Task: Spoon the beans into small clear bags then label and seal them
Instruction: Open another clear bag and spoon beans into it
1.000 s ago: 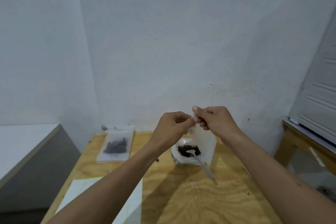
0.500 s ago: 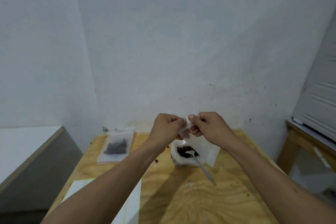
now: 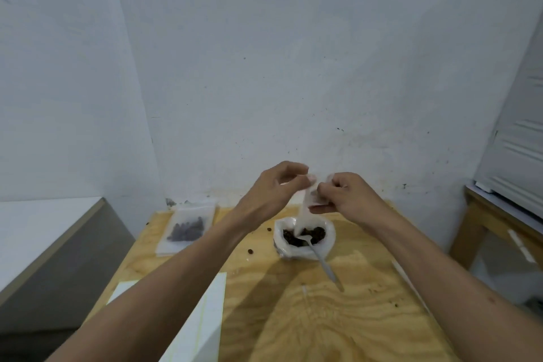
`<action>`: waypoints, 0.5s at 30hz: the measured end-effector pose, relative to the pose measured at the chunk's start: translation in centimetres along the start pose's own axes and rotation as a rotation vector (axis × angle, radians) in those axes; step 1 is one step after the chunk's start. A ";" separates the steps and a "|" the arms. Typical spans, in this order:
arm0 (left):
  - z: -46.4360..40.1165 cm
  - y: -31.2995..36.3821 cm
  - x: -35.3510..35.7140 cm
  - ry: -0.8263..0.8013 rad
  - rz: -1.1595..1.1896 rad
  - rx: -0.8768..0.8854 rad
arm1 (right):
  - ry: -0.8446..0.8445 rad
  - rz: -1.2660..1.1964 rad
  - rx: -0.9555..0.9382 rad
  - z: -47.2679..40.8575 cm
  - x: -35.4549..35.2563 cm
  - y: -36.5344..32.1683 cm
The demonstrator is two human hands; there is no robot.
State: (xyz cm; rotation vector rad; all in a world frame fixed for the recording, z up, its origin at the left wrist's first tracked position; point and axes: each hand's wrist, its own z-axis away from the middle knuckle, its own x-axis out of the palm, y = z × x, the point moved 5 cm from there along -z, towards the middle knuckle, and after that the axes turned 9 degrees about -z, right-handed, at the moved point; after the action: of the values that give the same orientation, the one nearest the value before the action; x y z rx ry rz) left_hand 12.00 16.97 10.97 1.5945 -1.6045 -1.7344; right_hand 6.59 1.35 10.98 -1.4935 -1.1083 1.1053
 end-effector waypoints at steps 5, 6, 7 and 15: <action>0.2 0.4 0.1 -0.312 -0.357 0.103 | -0.075 -0.029 -0.019 0.3 -0.5 -1.2; 0.1 0.1 0.1 -0.324 -0.407 0.103 | -0.093 -0.029 -0.006 0.3 -0.4 -1.3; 0.1 0.0 0.1 -0.319 -0.452 0.106 | -0.106 -0.021 0.009 0.4 -0.3 -1.3; 0.0 -0.9 0.7 -0.205 -0.679 0.193 | 0.063 0.321 0.061 -0.2 -1.7 1.4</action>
State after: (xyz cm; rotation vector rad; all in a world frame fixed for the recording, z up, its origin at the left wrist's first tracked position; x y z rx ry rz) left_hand 12.13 16.74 9.90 2.3192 -1.4424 -2.1706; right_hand 6.66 -0.56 9.85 -1.6833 -0.8014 1.2875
